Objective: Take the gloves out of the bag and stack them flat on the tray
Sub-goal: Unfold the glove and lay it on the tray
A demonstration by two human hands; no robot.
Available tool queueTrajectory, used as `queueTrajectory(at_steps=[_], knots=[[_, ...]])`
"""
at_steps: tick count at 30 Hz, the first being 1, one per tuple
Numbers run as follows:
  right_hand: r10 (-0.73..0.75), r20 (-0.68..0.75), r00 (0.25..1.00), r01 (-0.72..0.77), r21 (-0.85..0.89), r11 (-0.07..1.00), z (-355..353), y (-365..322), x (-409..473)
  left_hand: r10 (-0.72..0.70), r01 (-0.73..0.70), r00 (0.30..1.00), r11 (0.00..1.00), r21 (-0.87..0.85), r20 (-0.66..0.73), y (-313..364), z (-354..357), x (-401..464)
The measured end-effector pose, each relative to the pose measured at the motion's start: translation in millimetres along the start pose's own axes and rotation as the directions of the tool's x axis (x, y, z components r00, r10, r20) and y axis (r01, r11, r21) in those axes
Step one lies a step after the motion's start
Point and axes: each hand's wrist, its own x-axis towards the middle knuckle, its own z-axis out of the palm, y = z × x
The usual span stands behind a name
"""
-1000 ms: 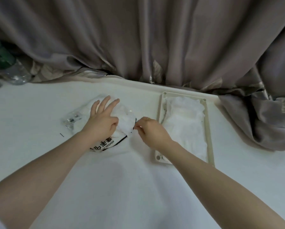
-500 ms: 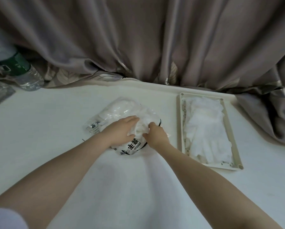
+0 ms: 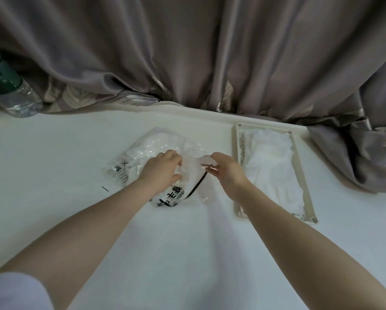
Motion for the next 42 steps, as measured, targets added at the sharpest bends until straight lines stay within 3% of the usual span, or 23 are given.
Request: queueTrajectory(at_steps=[6, 12, 17, 20, 23, 25, 27, 29, 30, 32, 34, 36, 39, 42], knots=[[0.049, -0.042, 0.998, -0.028, 0.408, 0.913, -4, -4, 1, -0.084, 0.078, 0.993, 0.994, -0.077, -0.083, 1, -5, -3], [0.134, -0.102, 0.986, -0.064, 0.507, 0.86, -11, -11, -2, -0.057, 0.056, 0.998, 0.996, -0.064, -0.016, 1, -12, -3], [0.262, -0.178, 0.948, -0.214, 0.252, 0.944, -9, -1, -2, -0.053, 0.055, 0.998, 0.998, -0.027, 0.046, -3, -9, -7], [0.2, -0.157, 0.967, -0.189, 0.083, 0.979, -9, 4, -8, -0.086, 0.085, 0.996, 0.994, -0.066, -0.018, -4, -10, -9], [0.062, -0.011, 0.998, -0.063, -0.304, 0.95, -10, 2, -17, -0.169, 0.151, 0.983, 0.966, -0.21, -0.075, -7, -11, -9], [0.005, 0.111, 0.994, 0.063, -0.602, 0.796, -6, 0, -19, -0.2, 0.148, 0.972, 0.927, -0.346, -0.12, -7, -13, -7], [0.003, 0.164, 0.986, 0.137, -0.834, 0.535, 2, -1, -17, -0.197, 0.111, 0.969, 0.886, -0.45, -0.15, -3, -16, -5], [-0.014, 0.167, 0.986, 0.163, -0.935, 0.316, 8, 0, -13, -0.179, 0.067, 0.967, 0.865, -0.497, -0.181, 1, -20, -5], [-0.017, 0.162, 0.987, 0.161, -0.949, 0.271, 8, 0, -11, -0.173, 0.049, 0.963, 0.867, -0.496, -0.207, 3, -22, -5], [0.005, 0.119, 0.993, 0.11, -0.931, 0.349, 6, 1, -7, -0.17, 0.039, 0.952, 0.893, -0.449, -0.255, 2, -22, -7], [0.081, 0.029, 0.996, -0.023, -0.818, 0.574, 0, 0, -3, -0.165, 0.06, 0.946, 0.935, -0.35, -0.278, -4, -20, -9], [0.132, -0.047, 0.99, -0.128, -0.693, 0.71, -6, -3, -1, -0.16, 0.1, 0.955, 0.967, -0.234, -0.249, -15, -17, -11], [0.146, -0.091, 0.985, -0.17, -0.637, 0.752, -14, -4, -2, -0.18, 0.17, 0.976, 0.981, -0.088, -0.12, -23, -12, -13], [0.112, 0.032, 0.993, -0.048, -0.762, 0.645, -17, -3, -8, -0.156, 0.132, 0.977, 0.978, -0.159, -0.146, -14, -13, -16]])
